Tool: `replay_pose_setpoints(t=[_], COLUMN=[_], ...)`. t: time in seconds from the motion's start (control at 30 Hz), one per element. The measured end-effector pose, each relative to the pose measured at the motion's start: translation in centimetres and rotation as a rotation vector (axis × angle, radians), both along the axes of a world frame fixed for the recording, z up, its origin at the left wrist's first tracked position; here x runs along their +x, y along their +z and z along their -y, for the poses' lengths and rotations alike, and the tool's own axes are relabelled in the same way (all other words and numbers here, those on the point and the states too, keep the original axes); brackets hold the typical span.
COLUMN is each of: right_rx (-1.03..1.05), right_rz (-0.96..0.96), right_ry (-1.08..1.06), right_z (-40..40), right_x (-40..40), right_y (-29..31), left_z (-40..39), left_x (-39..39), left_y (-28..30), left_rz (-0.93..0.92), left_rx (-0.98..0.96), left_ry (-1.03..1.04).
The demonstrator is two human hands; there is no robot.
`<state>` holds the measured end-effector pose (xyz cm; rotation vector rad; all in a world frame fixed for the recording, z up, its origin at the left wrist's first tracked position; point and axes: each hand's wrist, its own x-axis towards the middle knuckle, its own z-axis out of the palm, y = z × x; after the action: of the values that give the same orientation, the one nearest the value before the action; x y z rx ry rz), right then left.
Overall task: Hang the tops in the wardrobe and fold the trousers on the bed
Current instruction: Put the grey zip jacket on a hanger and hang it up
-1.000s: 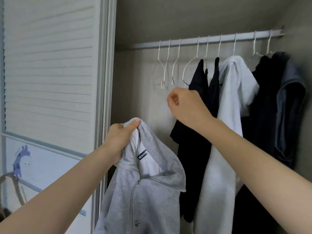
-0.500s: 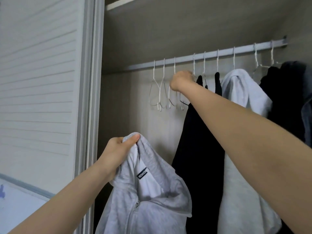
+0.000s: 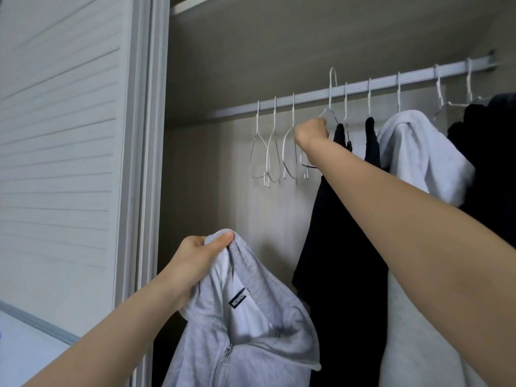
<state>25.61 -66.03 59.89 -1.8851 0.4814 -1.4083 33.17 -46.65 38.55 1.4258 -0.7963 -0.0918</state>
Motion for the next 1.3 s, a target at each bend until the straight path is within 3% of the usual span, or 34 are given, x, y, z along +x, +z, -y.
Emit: replay_pose_setpoints(t=[0.2, 0.37, 0.47, 0.6, 0.67, 0.87, 1.0, 1.1, 1.3], right_rx=[0.067, 0.017, -0.006, -0.07, -0.113, -0.05, 0.347, 0.591, 0.484], right_rz=[0.005, -0.021, -0.047, -0.059, -0.105, -0.141, -0.258, -0.213, -0.349], right_ry=[0.098, 0.168, 0.201, 0.191, 0.177, 0.279, 0.609, 0.907, 1.089], right_z=[-3.0, -6.1, -8.2, -11.4, -12.5, -14.5, -14.2, -13.4, -10.0], right_x=[-1.6, -4.7, -7.1, -10.5, -12.7, -20.5, -25.4, -27.9, -31.5], right_y=[-0.9, -3.5, -5.4, -8.2, -10.2, -16.3, -19.6, -21.7, -24.8], left_z=[-1.3, -2.5, -3.7, -5.7, -6.7, -8.3, -8.2, -7.8, -7.2], left_x=[-0.7, -2.1, -3.1, -3.8, -4.3, -5.5, -5.9, -5.9, -5.2], left_y=[0.2, -0.6, -1.8, -3.1, -3.8, -6.8, -7.2, -7.4, -8.0], left_rz=[-0.02, 0.06, 0.238, 0.649, 0.692, 0.519, 0.359, 0.257, 0.171], left_rx=[0.145, 0.13, 0.122, 0.292, 0.354, 0.358, 0.349, 0.343, 0.357], left_ry=[-0.013, -0.007, 0.111, 0.33, 0.343, 0.332, 0.329, 0.319, 0.3])
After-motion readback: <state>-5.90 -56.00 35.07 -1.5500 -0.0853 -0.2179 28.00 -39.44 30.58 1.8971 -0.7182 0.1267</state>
